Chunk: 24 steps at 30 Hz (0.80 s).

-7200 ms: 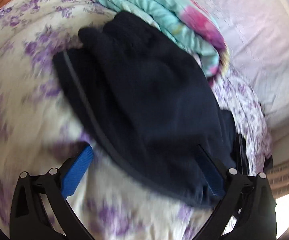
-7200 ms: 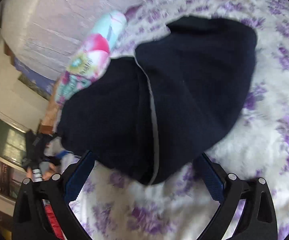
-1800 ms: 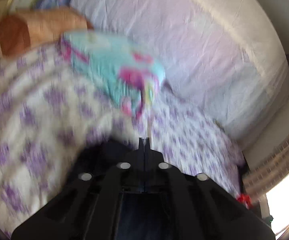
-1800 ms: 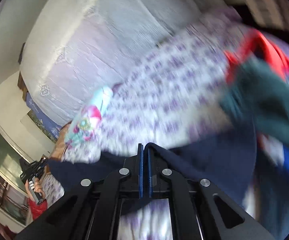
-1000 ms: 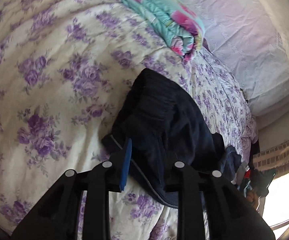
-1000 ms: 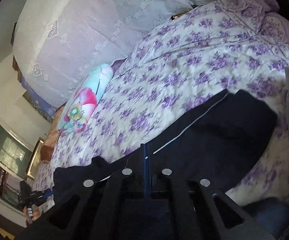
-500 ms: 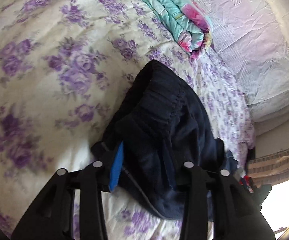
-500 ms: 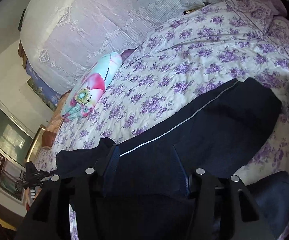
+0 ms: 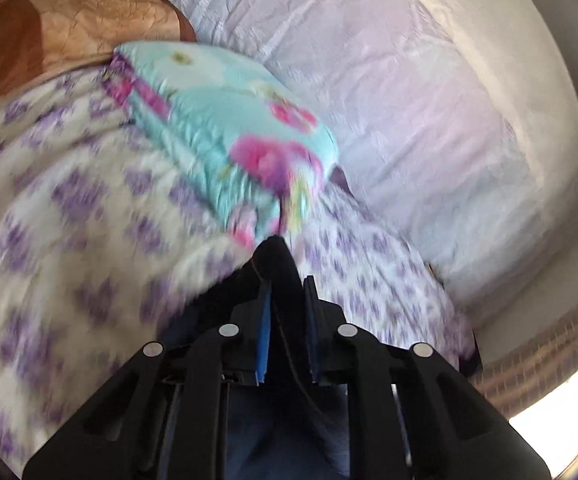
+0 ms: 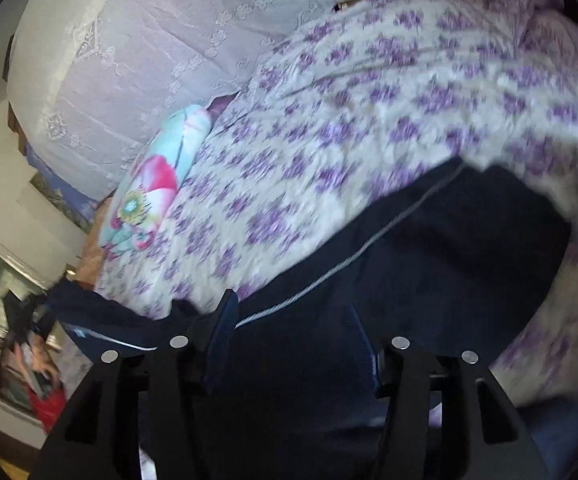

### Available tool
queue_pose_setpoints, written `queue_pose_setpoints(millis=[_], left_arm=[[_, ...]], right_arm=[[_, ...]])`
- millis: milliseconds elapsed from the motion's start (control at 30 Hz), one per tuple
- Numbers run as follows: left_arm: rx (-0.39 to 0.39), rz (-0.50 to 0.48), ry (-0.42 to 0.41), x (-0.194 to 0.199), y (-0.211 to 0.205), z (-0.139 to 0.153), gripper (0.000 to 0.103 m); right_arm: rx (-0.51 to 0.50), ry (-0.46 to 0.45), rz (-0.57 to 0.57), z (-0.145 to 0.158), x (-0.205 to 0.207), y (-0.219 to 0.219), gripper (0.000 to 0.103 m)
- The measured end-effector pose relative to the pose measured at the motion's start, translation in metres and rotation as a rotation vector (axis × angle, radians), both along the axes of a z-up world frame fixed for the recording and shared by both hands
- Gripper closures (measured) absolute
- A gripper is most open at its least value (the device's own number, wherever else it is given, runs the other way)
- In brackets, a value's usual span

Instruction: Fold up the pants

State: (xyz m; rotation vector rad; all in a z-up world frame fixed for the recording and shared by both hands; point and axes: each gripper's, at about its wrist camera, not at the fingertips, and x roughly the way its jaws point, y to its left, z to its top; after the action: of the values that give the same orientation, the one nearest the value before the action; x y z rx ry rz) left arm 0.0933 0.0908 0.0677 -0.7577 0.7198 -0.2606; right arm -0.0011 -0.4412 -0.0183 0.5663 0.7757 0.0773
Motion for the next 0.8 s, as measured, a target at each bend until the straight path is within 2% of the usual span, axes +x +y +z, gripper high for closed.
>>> queue_pose_setpoints(millis=[100, 133, 167, 233, 267, 300, 367, 433, 467, 533, 567, 600, 633, 667, 700, 767, 800], left_arm=[[0.051, 0.085, 0.039, 0.056, -0.006, 0.002, 0.09], [0.07, 0.112, 0.05, 0.065, -0.006, -0.001, 0.097], [0.118, 0.173, 0.064, 0.08, -0.002, -0.007, 0.103], [0.218, 0.27, 0.065, 0.096, 0.011, -0.014, 0.103], [0.235, 0.259, 0.096, 0.106, 0.016, -0.022, 0.103], [0.208, 0.247, 0.147, 0.114, 0.023, -0.035, 0.103], [0.137, 0.192, 0.202, 0.118, 0.031, -0.057, 0.103], [0.149, 0.131, 0.205, 0.113, 0.03, -0.069, 0.103], [0.165, 0.096, 0.212, 0.107, 0.027, -0.075, 0.103], [0.15, 0.039, 0.237, 0.101, 0.028, -0.086, 0.103], [0.152, 0.013, 0.259, 0.098, 0.028, -0.094, 0.098], [0.167, -0.001, 0.271, 0.096, 0.027, -0.1, 0.095], [0.187, -0.009, 0.278, 0.093, 0.027, -0.105, 0.085], [0.213, -0.014, 0.279, 0.091, 0.027, -0.113, 0.08], [0.221, -0.019, 0.285, 0.091, 0.027, -0.117, 0.079], [0.21, -0.06, 0.291, 0.093, 0.024, -0.128, 0.078], [0.204, -0.077, 0.289, 0.093, 0.022, -0.13, 0.078]], right_arm=[[-0.09, 0.009, -0.099, 0.012, 0.025, -0.035, 0.042], [-0.113, 0.036, -0.142, 0.011, 0.037, -0.052, 0.042], [-0.126, 0.068, -0.172, 0.007, 0.046, -0.067, 0.042], [-0.133, 0.114, -0.205, -0.004, 0.058, -0.092, 0.042], [-0.137, 0.14, -0.216, -0.01, 0.064, -0.103, 0.04], [-0.135, 0.153, -0.223, -0.018, 0.067, -0.11, 0.037], [-0.117, 0.181, -0.226, -0.035, 0.075, -0.121, 0.036], [-0.105, 0.209, -0.216, -0.05, 0.082, -0.126, 0.036], [-0.084, 0.212, -0.196, -0.06, 0.087, -0.128, 0.032], [-0.097, 0.183, -0.172, -0.067, 0.089, -0.123, 0.03], [-0.124, 0.166, -0.154, -0.066, 0.089, -0.118, 0.04], [-0.133, 0.154, -0.144, -0.063, 0.088, -0.114, 0.07], [-0.12, 0.138, -0.137, -0.061, 0.087, -0.113, 0.083], [-0.11, 0.122, -0.144, -0.056, 0.085, -0.112, 0.09], [-0.113, 0.092, -0.149, -0.046, 0.083, -0.112, 0.09], [-0.206, 0.013, -0.181, -0.015, 0.08, -0.114, 0.091], [-0.227, 0.003, -0.212, -0.005, 0.081, -0.121, 0.091]])
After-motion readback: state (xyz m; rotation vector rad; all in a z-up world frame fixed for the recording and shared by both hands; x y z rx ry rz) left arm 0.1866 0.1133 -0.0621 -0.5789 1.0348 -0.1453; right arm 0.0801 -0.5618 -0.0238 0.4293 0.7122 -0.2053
